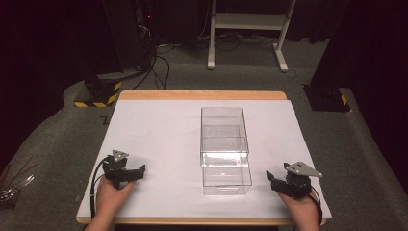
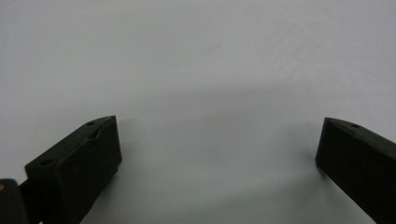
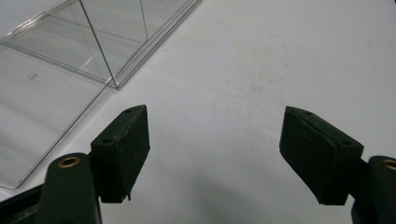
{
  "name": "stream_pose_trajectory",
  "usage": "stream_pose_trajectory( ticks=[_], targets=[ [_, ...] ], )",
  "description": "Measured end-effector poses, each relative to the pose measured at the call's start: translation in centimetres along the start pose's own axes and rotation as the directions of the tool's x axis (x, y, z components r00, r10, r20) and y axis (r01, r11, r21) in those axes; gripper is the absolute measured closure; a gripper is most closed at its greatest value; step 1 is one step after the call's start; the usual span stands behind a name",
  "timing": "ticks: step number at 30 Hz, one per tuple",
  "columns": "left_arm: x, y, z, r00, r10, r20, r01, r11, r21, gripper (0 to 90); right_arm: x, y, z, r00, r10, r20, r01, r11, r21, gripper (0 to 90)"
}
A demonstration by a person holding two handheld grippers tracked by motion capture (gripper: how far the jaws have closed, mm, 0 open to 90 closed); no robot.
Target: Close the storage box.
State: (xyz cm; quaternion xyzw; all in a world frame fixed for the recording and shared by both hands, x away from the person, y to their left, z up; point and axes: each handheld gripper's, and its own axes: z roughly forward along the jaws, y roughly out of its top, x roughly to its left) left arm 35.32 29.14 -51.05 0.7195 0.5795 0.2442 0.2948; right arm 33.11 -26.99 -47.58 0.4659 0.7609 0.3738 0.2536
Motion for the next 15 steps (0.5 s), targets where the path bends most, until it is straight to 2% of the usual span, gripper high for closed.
stream_pose_trajectory(
  ticks=[15],
  targets=[
    [0.0,0.0,0.0,1.0000,0.000,0.000,0.000,1.0000,0.000,0.4,1.7,0.8,-0.7,0.9993,-0.014,-0.034,0.013,0.9992,-0.038,25.7]
  ],
)
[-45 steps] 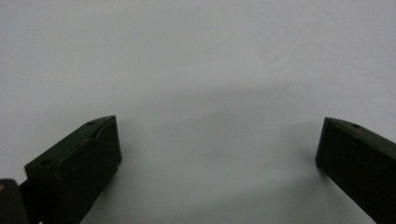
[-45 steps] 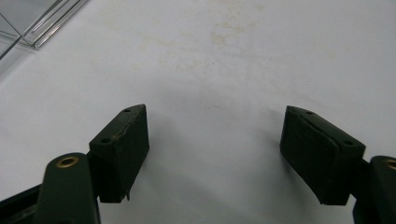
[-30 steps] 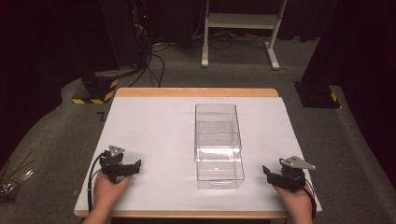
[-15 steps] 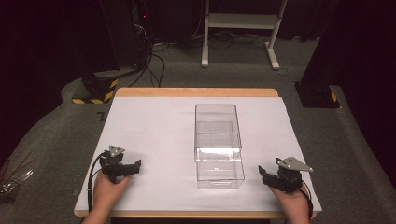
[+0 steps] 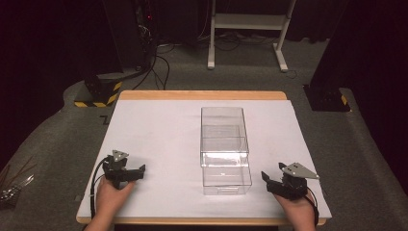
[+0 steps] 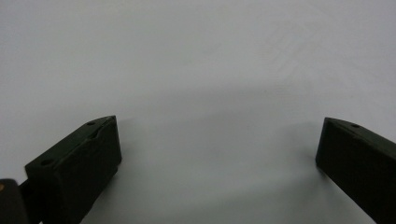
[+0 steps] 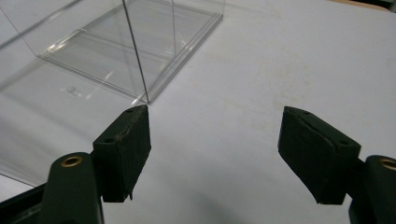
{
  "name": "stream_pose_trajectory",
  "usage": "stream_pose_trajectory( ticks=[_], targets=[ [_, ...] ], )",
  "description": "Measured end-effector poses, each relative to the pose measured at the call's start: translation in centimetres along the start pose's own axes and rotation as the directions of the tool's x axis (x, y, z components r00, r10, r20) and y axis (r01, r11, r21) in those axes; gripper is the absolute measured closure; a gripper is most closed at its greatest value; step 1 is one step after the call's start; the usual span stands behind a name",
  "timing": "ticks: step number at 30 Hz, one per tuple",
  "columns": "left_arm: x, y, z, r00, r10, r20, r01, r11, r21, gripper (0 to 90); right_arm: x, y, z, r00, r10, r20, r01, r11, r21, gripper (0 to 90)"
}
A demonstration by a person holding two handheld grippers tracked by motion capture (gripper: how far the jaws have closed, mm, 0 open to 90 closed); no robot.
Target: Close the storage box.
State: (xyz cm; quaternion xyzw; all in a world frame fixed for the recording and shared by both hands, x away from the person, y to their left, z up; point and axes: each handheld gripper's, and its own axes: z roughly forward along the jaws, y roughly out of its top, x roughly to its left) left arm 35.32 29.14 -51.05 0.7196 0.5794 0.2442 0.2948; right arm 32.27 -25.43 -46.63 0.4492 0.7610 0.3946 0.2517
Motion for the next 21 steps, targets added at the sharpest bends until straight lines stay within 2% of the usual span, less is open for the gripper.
stream_pose_trajectory(
  ticks=[8,21],
  targets=[
    [0.0,0.0,0.0,1.0000,-0.001,0.000,0.001,1.0000,0.000,0.4,1.2,0.7,-0.9,0.9998,-0.007,-0.019,0.006,0.9992,-0.041,26.3],
    [0.0,0.0,0.0,1.0000,0.000,0.000,0.000,1.0000,0.000,0.4,1.9,1.3,-2.1,0.9993,0.000,-0.038,-0.003,0.9958,-0.091,26.4]
  ],
)
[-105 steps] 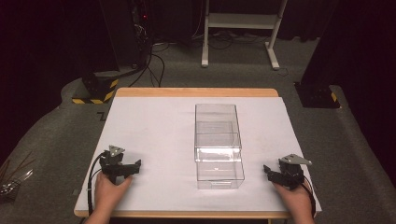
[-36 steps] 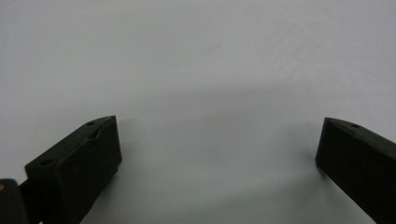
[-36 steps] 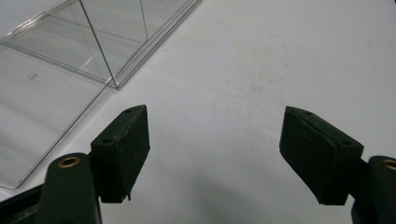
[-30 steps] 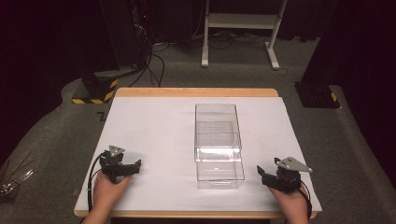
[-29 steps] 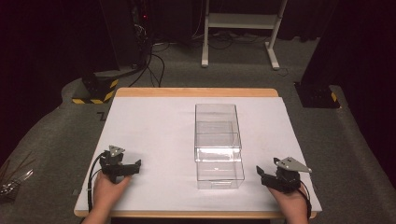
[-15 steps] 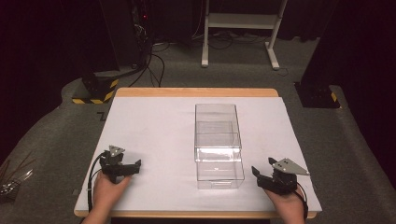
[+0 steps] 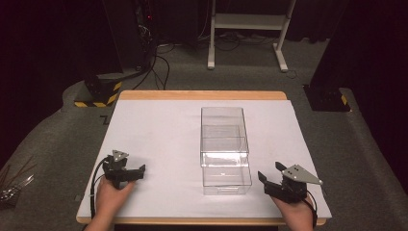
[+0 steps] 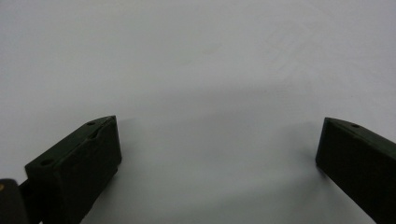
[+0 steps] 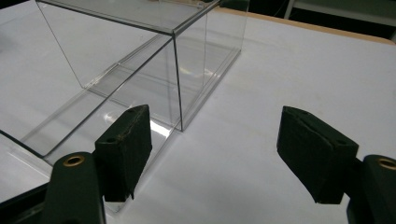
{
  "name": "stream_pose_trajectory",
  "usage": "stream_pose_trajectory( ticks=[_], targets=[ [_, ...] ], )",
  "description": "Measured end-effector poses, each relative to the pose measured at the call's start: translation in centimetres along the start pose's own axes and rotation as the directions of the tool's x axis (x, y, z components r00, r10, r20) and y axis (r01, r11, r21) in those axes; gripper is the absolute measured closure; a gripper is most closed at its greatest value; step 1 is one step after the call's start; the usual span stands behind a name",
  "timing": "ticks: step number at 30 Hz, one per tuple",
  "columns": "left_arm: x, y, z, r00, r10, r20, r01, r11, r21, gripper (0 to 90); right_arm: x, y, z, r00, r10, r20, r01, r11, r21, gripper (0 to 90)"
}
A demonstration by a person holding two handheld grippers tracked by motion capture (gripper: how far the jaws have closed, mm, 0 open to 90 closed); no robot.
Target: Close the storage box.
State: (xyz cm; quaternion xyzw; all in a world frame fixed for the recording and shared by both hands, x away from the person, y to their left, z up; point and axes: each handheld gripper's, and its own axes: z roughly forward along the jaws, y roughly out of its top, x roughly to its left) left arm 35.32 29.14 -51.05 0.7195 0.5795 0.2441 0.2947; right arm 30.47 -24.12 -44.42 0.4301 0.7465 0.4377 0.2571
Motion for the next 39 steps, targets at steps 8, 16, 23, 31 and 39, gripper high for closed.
stream_pose_trajectory(
  ticks=[8,16,23,31,39],
  targets=[
    [0.0,0.0,0.0,1.0000,0.001,0.000,-0.001,1.0000,0.000,0.4,-0.5,0.1,-0.8,0.9997,0.022,-0.015,-0.022,0.9995,-0.022,25.8],
    [0.0,0.0,0.0,1.0000,0.001,-0.002,-0.001,1.0000,-0.001,0.4,-0.3,-0.6,-1.6,0.9988,0.043,-0.024,-0.044,0.9980,-0.046,25.4],
    [0.0,0.0,0.0,1.0000,0.000,-0.001,0.000,1.0000,-0.001,0.5,0.4,-0.7,-2.4,0.9988,0.030,-0.038,-0.033,0.9977,-0.060,25.4],
    [0.0,0.0,0.0,1.0000,0.000,-0.001,0.000,1.0000,-0.001,0.5,1.8,-0.6,-2.7,0.9978,0.012,-0.065,-0.015,0.9984,-0.055,25.9],
    [0.0,0.0,0.0,1.0000,0.000,-0.001,0.000,1.0000,-0.001,0.5,2.7,-0.9,-2.7,0.9959,0.016,-0.089,-0.021,0.9980,-0.060,26.9]
  ],
)
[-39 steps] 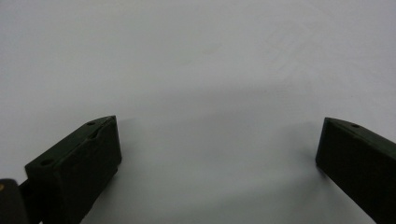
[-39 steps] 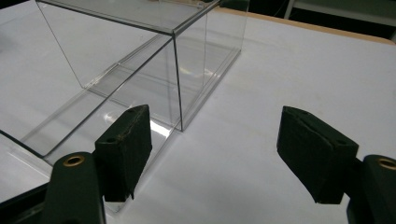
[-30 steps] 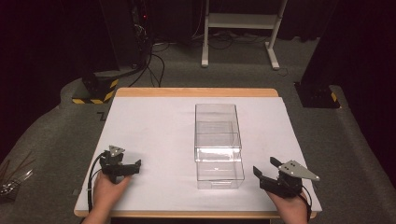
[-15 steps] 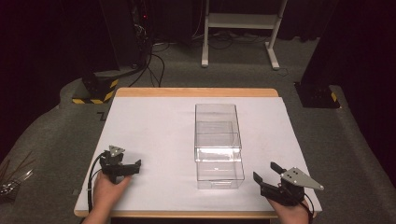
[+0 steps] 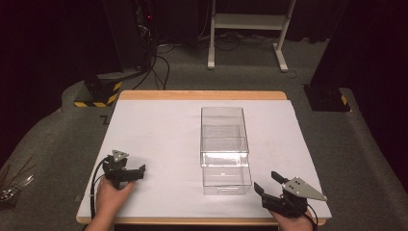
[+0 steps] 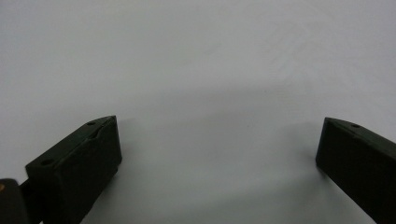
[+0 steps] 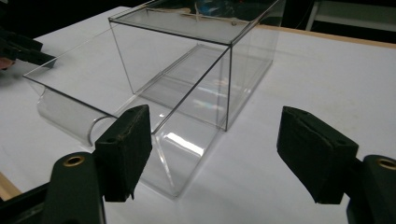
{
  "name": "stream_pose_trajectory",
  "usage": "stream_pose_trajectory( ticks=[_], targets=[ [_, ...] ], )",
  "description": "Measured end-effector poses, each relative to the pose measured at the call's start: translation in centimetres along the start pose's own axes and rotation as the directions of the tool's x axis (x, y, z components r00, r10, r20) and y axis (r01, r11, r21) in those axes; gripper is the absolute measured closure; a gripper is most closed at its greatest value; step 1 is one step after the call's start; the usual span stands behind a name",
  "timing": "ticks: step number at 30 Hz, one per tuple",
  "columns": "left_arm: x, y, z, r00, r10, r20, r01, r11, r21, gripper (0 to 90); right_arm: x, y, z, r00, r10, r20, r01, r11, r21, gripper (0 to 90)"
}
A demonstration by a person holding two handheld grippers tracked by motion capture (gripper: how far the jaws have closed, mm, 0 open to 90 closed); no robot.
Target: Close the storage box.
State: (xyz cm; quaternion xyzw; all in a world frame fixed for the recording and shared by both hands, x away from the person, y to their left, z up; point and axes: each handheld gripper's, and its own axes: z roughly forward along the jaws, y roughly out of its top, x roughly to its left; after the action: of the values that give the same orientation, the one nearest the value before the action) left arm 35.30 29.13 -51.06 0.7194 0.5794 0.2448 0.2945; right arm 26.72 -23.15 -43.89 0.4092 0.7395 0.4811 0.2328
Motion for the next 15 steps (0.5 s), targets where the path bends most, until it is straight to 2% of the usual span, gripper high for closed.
stream_pose_trajectory(
  ticks=[15],
  targets=[
    [0.0,0.0,0.0,1.0000,0.000,0.000,0.000,1.0000,0.000,0.4,1.4,-1.0,1.4,0.9990,-0.020,-0.039,0.021,0.9987,0.045,27.7]
  ],
)
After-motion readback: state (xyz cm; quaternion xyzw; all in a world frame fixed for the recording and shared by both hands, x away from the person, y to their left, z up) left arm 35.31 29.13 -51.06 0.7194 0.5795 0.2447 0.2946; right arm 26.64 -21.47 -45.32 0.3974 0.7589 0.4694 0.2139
